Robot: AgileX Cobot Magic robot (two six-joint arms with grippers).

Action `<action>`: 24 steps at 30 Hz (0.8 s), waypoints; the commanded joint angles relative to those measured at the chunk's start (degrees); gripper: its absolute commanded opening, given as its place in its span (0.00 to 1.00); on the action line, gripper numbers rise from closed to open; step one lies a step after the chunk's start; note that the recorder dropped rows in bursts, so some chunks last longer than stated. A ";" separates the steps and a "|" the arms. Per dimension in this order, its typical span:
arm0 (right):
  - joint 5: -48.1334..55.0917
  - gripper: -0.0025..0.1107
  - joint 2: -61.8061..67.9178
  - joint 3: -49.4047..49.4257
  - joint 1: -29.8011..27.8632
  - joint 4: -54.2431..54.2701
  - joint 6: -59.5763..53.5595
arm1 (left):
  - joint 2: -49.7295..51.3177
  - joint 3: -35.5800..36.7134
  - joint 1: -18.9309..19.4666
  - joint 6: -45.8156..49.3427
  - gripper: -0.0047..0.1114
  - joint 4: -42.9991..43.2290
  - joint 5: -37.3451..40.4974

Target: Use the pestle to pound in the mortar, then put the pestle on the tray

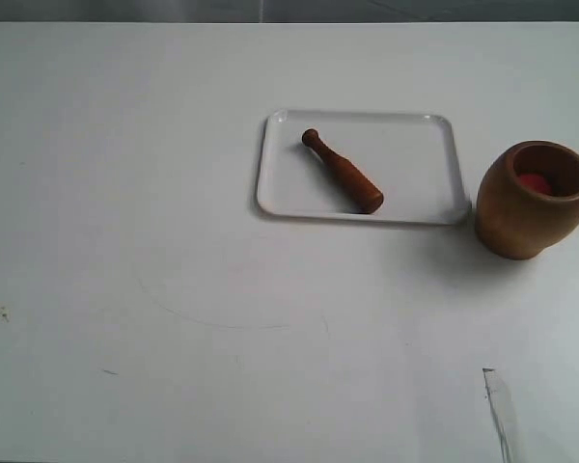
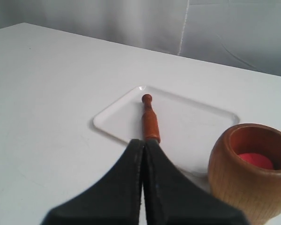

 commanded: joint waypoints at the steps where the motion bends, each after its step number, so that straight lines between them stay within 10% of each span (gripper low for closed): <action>1: -1.96 0.02 -0.94 0.22 -6.04 -1.67 0.05 | -0.07 0.03 -0.44 -0.47 0.04 -0.42 -0.17; 15: -17.23 0.02 -6.48 8.67 -23.30 -2.90 0.09 | -0.07 0.03 -0.44 -0.47 0.04 -0.42 -0.17; 24: -16.55 0.02 -6.48 8.67 -23.96 -1.18 0.51 | -0.07 0.03 -0.44 -0.47 0.04 -0.42 -0.17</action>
